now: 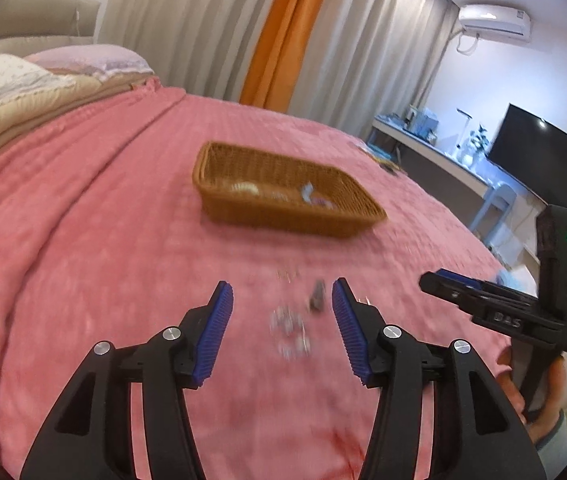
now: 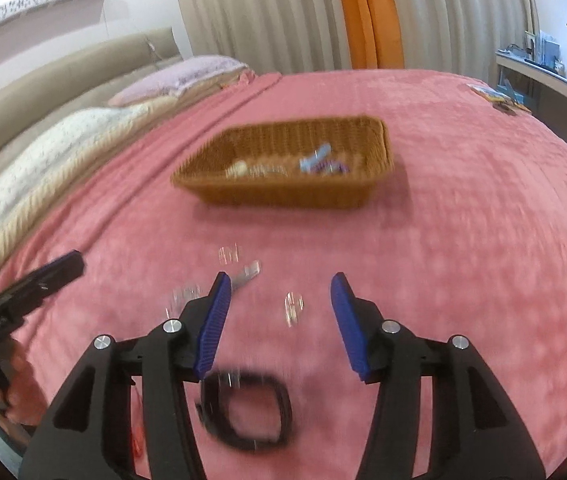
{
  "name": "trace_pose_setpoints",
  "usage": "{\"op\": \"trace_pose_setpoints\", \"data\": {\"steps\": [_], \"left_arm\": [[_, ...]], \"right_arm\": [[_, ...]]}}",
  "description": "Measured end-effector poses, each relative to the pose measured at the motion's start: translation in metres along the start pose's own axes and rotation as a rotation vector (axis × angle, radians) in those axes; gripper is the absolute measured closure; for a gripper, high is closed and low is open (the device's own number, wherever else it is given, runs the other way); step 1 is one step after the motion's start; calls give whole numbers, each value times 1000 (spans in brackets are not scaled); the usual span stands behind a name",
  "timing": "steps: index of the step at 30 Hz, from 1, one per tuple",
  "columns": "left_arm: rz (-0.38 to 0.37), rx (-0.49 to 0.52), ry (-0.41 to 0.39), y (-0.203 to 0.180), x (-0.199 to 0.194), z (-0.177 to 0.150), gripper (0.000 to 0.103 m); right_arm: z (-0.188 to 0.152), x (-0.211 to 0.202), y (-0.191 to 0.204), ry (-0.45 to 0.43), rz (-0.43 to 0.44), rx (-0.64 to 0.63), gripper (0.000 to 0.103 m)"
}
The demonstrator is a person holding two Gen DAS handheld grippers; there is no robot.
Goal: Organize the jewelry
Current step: 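Move the right tool to the black watch while the left tool approaches the red cord bracelet, then grasp and lift the black watch with the right tool while the left tool lifts the red cord bracelet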
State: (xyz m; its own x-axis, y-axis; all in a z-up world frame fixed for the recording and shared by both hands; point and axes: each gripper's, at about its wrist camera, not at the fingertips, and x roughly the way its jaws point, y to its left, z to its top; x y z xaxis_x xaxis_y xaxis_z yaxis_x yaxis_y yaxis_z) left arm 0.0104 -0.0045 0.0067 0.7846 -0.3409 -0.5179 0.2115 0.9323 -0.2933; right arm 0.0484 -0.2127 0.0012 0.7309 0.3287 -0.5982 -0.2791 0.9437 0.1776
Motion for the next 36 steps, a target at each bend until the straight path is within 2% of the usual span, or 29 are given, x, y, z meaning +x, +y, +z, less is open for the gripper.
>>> {"op": "trace_pose_setpoints", "data": {"steps": [6, 11, 16, 21, 25, 31, 34, 36], "left_arm": [[-15, 80, 96, -15, -19, -49, 53], [-37, 89, 162, -18, -20, -76, 53], [-56, 85, 223, -23, -17, -93, 55], [-7, 112, 273, -28, -8, -107, 68], [10, 140, 282, -33, -9, -109, 68], [67, 245, 289, -50, -12, -121, 70], [82, 268, 285, -54, -16, -124, 78], [86, 264, 276, -52, -17, -125, 92]], "right_arm": [[-45, 4, 7, 51, -60, -51, 55], [-56, 3, 8, 62, -72, -48, 57], [-64, 6, 9, 97, -77, -51, 67], [-67, 14, 16, 142, -119, -78, 71], [-67, 20, 17, 160, -134, -78, 71], [-69, 24, 18, 189, -142, -81, 71], [-71, 23, 18, 190, -137, -81, 75], [-71, 22, 17, 182, -120, -66, 84]]}}
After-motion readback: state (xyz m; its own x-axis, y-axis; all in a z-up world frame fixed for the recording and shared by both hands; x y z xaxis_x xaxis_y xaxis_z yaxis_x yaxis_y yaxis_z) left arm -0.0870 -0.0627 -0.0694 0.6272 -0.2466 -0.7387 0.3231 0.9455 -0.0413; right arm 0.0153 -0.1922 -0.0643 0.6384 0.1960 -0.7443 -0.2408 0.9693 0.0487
